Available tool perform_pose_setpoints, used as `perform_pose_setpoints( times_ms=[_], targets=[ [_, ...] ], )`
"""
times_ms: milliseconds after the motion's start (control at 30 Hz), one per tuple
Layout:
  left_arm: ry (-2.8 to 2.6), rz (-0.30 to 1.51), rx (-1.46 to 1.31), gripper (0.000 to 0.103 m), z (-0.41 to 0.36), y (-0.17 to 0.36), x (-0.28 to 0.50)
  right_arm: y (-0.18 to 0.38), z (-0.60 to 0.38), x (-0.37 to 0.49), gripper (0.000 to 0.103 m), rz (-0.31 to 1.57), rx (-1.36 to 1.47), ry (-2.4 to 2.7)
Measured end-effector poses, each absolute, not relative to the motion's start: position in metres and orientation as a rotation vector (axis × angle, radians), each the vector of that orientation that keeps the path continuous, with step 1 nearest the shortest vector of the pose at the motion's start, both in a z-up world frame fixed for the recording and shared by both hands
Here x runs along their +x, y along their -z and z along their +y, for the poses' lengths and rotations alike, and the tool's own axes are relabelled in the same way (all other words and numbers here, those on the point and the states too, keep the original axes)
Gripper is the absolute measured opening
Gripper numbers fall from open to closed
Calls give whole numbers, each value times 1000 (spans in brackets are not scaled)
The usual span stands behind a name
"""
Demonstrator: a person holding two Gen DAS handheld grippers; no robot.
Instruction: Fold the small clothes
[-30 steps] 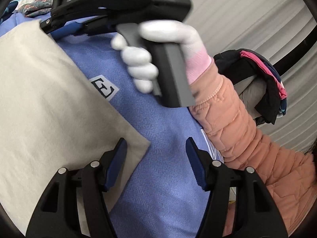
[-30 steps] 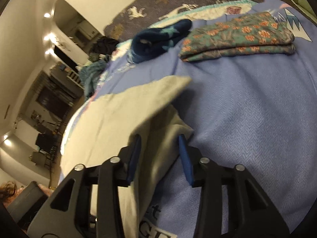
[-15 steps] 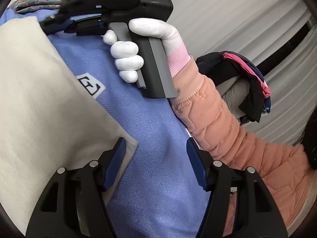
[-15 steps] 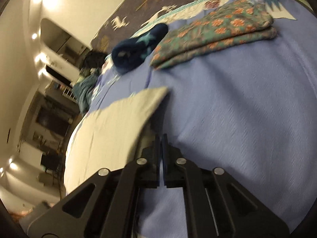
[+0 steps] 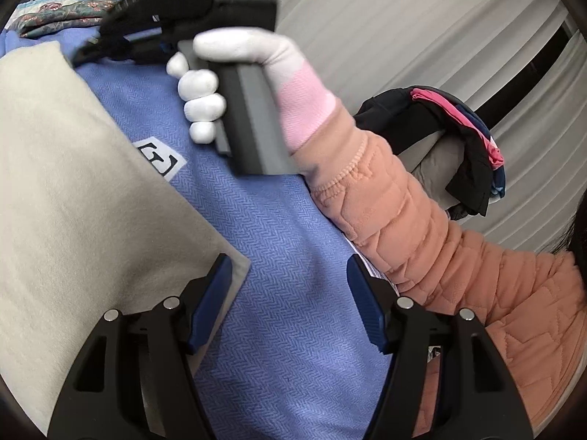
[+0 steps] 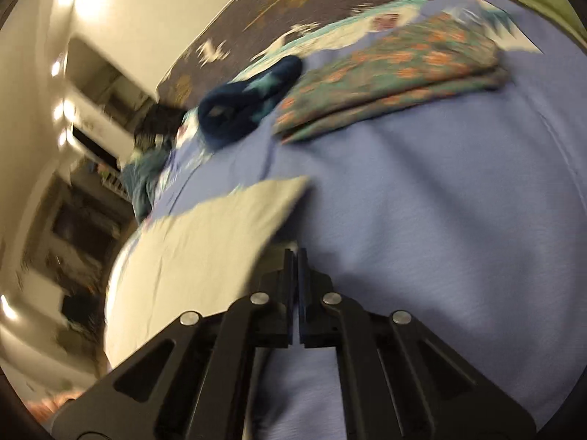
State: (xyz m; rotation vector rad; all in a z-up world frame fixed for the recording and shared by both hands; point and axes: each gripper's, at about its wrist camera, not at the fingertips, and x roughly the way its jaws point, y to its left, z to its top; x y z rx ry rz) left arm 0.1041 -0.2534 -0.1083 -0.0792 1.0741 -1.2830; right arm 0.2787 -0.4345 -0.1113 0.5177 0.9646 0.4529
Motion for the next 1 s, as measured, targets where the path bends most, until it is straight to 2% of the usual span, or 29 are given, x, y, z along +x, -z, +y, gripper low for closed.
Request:
perform_pose_setpoints(
  times_ms=[67,167,200,267,300,333,400,533,633,667,700,733,767,1000],
  targets=[
    [1286,1072,-82,65,-255,108,103,116,-453,279,0,947,630,-451],
    [1267,1070,-67,65,-256,105,102,98,-464,263,0,901,602,-464],
    [1237,1064,-43,59,-257,102,100,93,-463,258,3,904,589,-487],
    [1102,1013,95,55,-260,91,92,80,-460,240,5,905,533,-509],
    [999,943,229,55,-264,84,85,76,-460,230,10,908,507,-517],
    [907,856,382,55,-269,80,76,73,-459,217,20,918,481,-524],
    [847,796,576,57,-280,81,63,72,-459,201,26,939,443,-510],
    [907,791,690,58,-297,90,40,75,-460,187,27,941,458,-478],
    [853,782,665,64,-303,93,46,83,-460,191,28,963,511,-493],
    [836,787,648,60,-302,95,50,85,-458,191,28,973,511,-495],
    [804,780,644,38,-300,95,54,86,-455,195,28,984,507,-491],
    [769,772,648,29,-298,94,58,86,-452,199,28,996,498,-485],
    [734,780,623,13,-295,92,62,86,-449,202,28,1004,493,-486],
    [660,810,430,9,-256,58,68,86,-432,218,34,1012,451,-536]
  ],
)
